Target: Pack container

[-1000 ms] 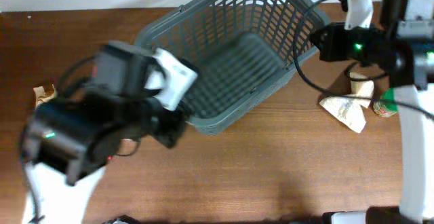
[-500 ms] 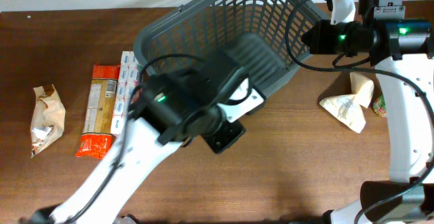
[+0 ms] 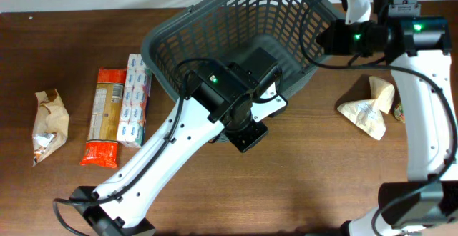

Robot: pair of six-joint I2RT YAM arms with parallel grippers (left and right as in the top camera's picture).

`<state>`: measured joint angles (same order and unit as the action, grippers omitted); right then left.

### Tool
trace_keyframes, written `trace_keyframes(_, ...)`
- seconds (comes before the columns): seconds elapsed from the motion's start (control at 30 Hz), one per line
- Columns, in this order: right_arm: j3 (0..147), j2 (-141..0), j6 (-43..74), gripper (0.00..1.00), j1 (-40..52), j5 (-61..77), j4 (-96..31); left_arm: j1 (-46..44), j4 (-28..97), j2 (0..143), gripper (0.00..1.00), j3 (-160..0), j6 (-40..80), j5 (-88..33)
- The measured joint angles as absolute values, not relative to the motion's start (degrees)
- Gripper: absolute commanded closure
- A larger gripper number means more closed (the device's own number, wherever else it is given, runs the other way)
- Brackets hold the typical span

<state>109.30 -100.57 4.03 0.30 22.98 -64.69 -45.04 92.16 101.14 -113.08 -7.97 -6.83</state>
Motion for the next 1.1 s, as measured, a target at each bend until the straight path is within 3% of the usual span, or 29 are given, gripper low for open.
trace_keyframes(0.33,110.13,-101.97,4.03,0.96,0.3,23.07,-69.69,-44.69,92.14,101.16,0.98,-108.9,-8.19,-0.1)
trace_keyframes(0.77,110.37,-101.97,1.21,0.96,0.3,20.82,-81.23,-37.23,90.7,101.16,0.98,-108.68,-8.16,1.98)
trace_keyframes(1.1,112.07,-101.75,0.99,0.96,0.3,20.38,-78.22,-33.39,94.78,101.16,0.98,-109.06,-7.01,2.02)
